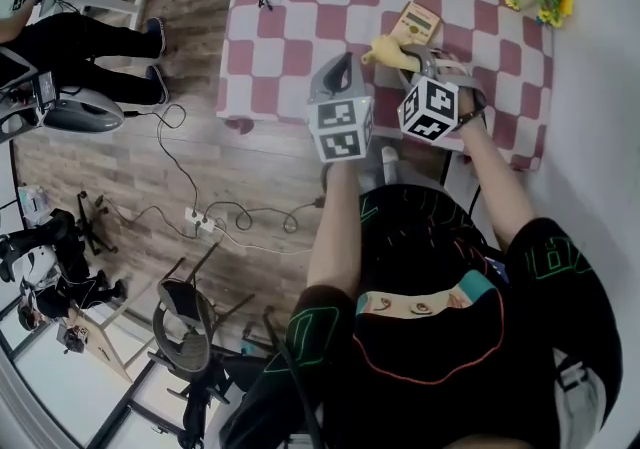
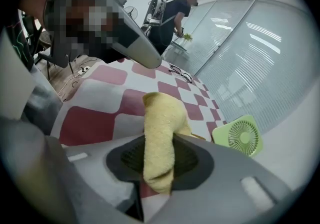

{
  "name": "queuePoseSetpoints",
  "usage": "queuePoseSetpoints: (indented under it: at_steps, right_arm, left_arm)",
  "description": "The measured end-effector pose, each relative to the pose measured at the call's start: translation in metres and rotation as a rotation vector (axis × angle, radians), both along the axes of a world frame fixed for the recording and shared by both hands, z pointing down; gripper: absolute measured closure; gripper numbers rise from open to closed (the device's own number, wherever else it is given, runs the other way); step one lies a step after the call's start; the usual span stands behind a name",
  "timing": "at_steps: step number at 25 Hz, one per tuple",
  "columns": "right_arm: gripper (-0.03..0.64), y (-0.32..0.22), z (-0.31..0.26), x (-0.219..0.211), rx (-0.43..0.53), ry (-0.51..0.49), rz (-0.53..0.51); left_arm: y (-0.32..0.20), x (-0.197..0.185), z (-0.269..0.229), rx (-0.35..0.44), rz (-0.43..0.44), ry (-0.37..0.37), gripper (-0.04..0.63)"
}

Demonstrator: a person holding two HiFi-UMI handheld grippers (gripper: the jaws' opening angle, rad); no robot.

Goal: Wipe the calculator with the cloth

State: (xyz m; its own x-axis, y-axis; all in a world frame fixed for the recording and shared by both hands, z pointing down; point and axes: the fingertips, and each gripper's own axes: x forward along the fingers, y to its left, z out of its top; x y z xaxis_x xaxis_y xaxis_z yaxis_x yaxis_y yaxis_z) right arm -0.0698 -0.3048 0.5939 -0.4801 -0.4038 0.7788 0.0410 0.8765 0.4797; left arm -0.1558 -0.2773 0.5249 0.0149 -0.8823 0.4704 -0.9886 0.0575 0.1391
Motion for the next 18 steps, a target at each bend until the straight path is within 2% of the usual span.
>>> queuePoseSetpoints:
  at_steps: [4,7,11,18]
  right_arm:
    - [0.508,0.011,-0.002,-0.004,-0.057,-0.016,-0.008]
    - [0.505,0.019,-0.008,-0.008,-0.161,-0.054,0.010]
    - [0.500,0.020,-0.028,-0.013,-0.332,-0.191,0.097]
    - [0.499,-0.006,-0.086,-0.002,-0.450,-0.485,0.264]
  left_arm:
    - [0.003,-0.003,-0.011,0.022,-0.013,-0.001,0.586]
    - [0.004,-0.005,-0.021,0.042,-0.022,-0.001,0.586]
    - [0.005,-0.008,-0.034,0.077,-0.047,0.005,0.586]
    - [0.005,-0.009,-0.067,0.158,-0.080,0.002,0.586]
